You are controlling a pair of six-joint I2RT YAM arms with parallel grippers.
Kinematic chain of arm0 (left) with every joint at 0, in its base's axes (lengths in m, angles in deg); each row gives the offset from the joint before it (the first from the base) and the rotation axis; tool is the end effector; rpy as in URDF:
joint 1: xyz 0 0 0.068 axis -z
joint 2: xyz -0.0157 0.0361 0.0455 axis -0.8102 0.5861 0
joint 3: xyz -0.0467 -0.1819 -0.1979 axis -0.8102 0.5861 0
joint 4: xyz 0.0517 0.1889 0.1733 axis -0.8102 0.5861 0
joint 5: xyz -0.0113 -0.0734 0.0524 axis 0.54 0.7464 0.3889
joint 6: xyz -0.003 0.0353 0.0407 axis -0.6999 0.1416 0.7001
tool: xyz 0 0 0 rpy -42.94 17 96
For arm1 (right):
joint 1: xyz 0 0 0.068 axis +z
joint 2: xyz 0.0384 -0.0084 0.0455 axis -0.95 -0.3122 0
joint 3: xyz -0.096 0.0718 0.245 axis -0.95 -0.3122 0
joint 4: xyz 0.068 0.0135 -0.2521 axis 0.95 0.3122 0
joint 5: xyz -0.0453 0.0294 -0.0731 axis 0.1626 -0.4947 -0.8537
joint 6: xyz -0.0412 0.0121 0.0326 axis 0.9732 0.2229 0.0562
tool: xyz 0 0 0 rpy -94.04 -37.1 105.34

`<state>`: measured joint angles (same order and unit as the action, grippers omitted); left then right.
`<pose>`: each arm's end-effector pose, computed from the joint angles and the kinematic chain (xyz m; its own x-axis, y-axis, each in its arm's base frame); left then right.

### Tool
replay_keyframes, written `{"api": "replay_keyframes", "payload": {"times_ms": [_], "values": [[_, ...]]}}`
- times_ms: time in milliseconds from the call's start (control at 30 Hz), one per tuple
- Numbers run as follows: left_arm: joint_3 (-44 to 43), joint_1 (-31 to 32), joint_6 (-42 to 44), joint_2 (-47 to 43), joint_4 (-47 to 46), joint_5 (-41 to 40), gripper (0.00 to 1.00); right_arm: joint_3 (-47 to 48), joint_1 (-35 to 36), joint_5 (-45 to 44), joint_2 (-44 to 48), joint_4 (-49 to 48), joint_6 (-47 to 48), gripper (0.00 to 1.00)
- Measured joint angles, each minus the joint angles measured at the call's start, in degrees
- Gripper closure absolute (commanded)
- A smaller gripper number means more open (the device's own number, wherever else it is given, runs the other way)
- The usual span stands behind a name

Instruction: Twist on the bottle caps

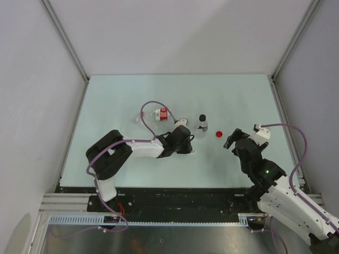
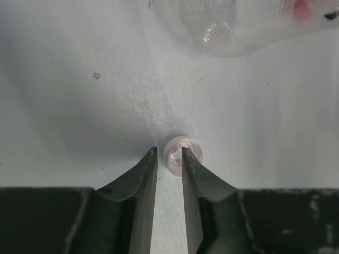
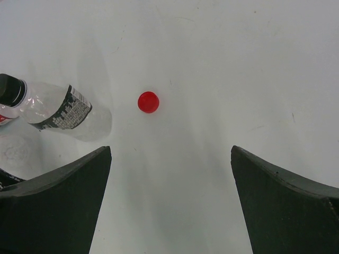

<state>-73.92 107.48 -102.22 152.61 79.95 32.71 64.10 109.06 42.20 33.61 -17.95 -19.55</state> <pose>0.2225 -0.2910 0.1455 -0.8245 -0.0664 -0.5620 0.2189 0.8784 -0.4249 0.1223 0.0633 0.2506 -0.3321 0.3656 -0.8695 0.2781 0.9188 0.2801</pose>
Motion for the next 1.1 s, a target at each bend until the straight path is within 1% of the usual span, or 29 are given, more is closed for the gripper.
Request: {"api": "replay_keyframes", "payload": {"times_ms": [67, 167, 233, 500, 633, 667, 733, 800, 833, 900, 967, 1100], "values": [[-1.01, 0.31, 0.02, 0.55, 1.20, -0.87, 0.80, -0.44, 0.00, 0.02, 0.00, -0.04, -0.04, 0.00], [-3.67, 1.05, 0.07, 2.12, 3.69, -2.32, 0.94, -0.63, -0.15, 0.02, 0.00, 0.00, -0.20, 0.01], [-5.09, 1.55, 0.31, 2.97, 4.94, -3.06, 0.98, -0.72, -0.26, 0.02, 0.02, -0.02, -0.22, 0.01], [-5.88, 2.01, 1.99, 2.93, 6.56, -3.89, 1.00, -1.51, -0.52, 0.83, 1.42, -0.07, -0.22, 0.01], [-3.96, 2.01, 5.05, -0.87, 8.70, -4.07, 1.00, -1.53, -0.63, 4.07, 2.82, -1.46, -0.15, 0.02], [-2.91, 2.03, 5.75, -2.64, 8.59, -4.04, 1.00, -1.53, -0.66, 5.55, 3.08, -2.40, -0.09, 0.03], [1.86, 2.12, 8.07, -8.98, 5.35, -3.82, 1.00, -1.53, -0.70, 9.42, 3.41, -5.25, 0.26, 0.03], [8.48, 2.23, 10.91, -18.58, 0.52, -2.91, 1.00, -1.53, -0.74, 14.56, 3.30, -8.85, 0.68, 0.03], [12.26, 2.29, 12.83, -24.48, -3.43, -1.86, 1.00, -1.53, -0.74, 18.27, 3.02, -11.08, 0.74, 0.03], [17.00, 2.43, 16.00, -33.86, -9.16, -0.15, 1.00, -1.57, -0.74, 26.73, 1.90, -16.48, 0.35, 0.05], [20.15, 2.51, 18.78, -41.16, -14.25, 2.12, 1.00, -1.60, -0.72, 35.47, 0.15, -22.69, -1.62, 0.08], [27.08, 2.64, 23.34, -54.31, -26.36, 9.40, 1.00, -1.64, 0.07, 48.46, -4.31, -35.52, -8.72, 0.12]]}}
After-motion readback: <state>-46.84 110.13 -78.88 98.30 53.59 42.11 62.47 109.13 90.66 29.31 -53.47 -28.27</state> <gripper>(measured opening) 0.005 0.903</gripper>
